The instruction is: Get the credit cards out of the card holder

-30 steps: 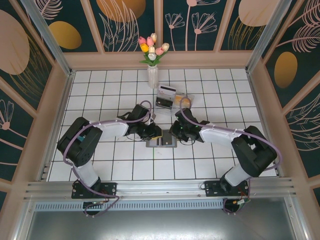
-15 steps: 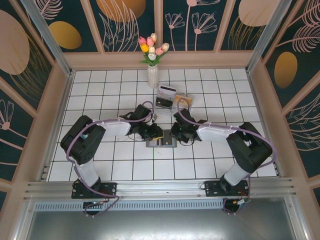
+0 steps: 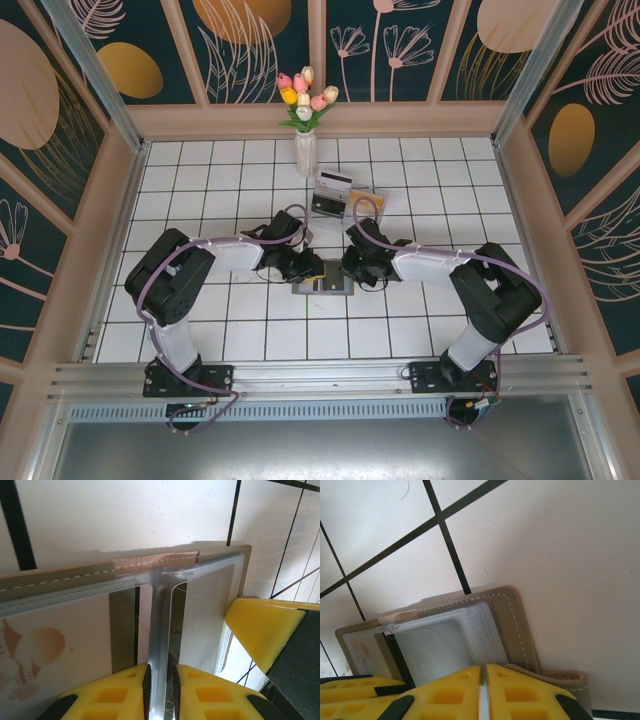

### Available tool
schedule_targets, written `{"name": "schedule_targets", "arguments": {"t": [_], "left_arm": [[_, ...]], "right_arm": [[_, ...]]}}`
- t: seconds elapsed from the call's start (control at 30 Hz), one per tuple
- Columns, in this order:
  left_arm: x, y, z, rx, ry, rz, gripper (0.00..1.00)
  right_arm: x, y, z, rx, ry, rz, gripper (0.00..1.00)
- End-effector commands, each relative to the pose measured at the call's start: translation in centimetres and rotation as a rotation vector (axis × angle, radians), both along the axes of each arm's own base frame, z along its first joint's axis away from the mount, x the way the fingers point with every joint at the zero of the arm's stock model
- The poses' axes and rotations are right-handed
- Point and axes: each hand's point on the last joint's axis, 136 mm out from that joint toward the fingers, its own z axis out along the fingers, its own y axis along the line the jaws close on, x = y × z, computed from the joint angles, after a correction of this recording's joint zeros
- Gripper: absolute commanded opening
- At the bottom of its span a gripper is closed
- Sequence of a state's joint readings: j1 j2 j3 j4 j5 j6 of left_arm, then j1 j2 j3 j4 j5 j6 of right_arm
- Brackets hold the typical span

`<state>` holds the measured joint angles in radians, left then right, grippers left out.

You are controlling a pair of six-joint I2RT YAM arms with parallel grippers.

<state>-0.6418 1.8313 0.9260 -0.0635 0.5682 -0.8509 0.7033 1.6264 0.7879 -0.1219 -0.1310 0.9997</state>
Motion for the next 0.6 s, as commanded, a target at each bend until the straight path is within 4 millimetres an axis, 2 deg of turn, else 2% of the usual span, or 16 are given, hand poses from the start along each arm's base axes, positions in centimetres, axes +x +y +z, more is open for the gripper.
{"name": "schedule_targets", "arguments": {"t": [0.0,0.57], "left_arm": [[-0.22,-0.40,-0.59,0.000,0.018,-0.017,0.22],[0.14,-1.28,0.19,-0.049,0.009,-0.032,0.17]], "right_arm": [[-0.72,-0.49,-1.09,-0.053,0.037,0.018,0.14],[-1.07,-0.53,-1.55,-0.056,0.055,0.023,0.13]]}}
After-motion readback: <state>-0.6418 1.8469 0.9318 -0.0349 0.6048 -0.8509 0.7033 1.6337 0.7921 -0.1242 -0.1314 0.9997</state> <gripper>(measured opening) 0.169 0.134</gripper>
